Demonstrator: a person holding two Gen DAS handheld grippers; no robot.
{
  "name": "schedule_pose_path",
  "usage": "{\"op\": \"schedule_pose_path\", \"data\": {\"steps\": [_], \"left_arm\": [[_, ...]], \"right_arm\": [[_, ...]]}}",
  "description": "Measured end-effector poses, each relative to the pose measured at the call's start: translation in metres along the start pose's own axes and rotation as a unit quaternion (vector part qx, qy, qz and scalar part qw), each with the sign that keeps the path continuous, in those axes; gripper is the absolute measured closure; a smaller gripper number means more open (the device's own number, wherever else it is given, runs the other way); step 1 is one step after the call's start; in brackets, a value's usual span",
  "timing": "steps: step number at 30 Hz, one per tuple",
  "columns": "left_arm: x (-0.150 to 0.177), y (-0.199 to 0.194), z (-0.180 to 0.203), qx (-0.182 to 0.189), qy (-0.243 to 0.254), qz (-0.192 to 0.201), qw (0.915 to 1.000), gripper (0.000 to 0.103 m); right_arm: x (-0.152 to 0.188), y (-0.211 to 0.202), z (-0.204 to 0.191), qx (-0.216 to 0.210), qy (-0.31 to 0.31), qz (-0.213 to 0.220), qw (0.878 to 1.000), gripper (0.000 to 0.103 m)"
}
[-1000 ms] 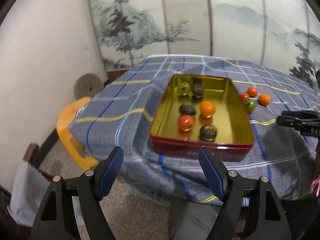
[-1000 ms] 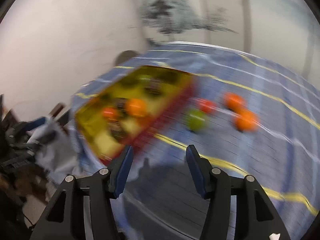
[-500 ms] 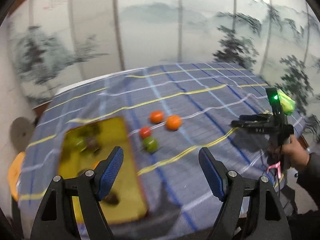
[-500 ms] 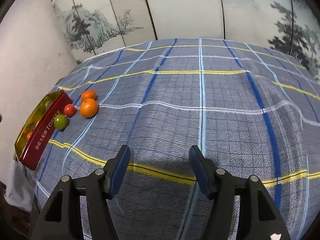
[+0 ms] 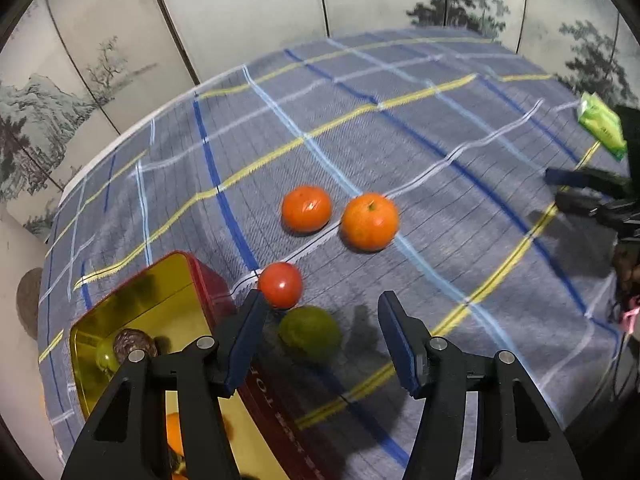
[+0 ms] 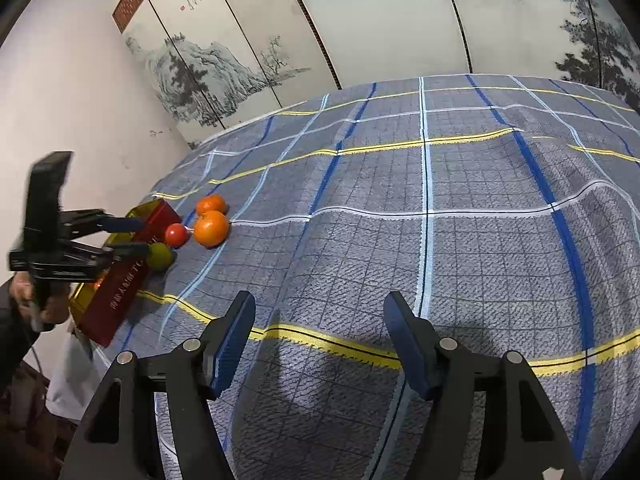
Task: Organize fruits
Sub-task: 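Move the left tool to the green tomato and grasp it, then lift the green tomato with the left tool while the right tool grasps an orange tangerine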
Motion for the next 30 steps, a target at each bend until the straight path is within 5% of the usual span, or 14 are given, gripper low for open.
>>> {"op": "schedule_pose_path", "data": {"steps": [6,9,11,14,17,22,30], "left_arm": [[0.009,0.029,0.007,0.013,0.018,-0.044,0.9988,0.046],[0.011,0.029,0.01,0.002,0.028,-0.041,0.9988,0.05],[0.01,0.027,0.007,-0.018,0.021,-0.032,0.9991,0.066],[0.011,0.023,0.004,0.001,-0.01,-0.039,0.9992,0.066],[0.012,0.01,0.007,-0.025,-0.016,-0.024,0.9993,0.066],[0.013,-0.031,0.011,-0.011,-0.087,0.019,0.9959,0.066],[0.034,-0.092,0.011,0.015,-0.205,0.073,0.976,0.066]], "right_arm": [[-0.002,0.0,-0.003,-0.009,-0.004,0.004,1.0,0.035],[-0.002,-0.002,0.0,-0.012,0.002,0.006,1.0,0.033],[-0.002,-0.002,0.002,-0.013,0.004,0.007,1.0,0.033],[-0.002,-0.002,0.002,-0.011,0.005,0.006,1.0,0.032],[-0.002,-0.002,0.004,-0.01,0.009,0.007,1.0,0.03],[-0.002,0.0,0.005,-0.007,0.012,0.004,1.0,0.029],[-0.002,0.001,0.005,-0.001,0.012,0.002,1.0,0.028]]}}
Point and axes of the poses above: each gripper's, at about its wrist camera, not at the fingertips, and y roughly the way its jaws point, z to its right, x to its underside, the point moved 6 cm from there along y, roughly the way its jaws point, and after that the axes turned 7 degrees about -x, right-handed, at the moved point
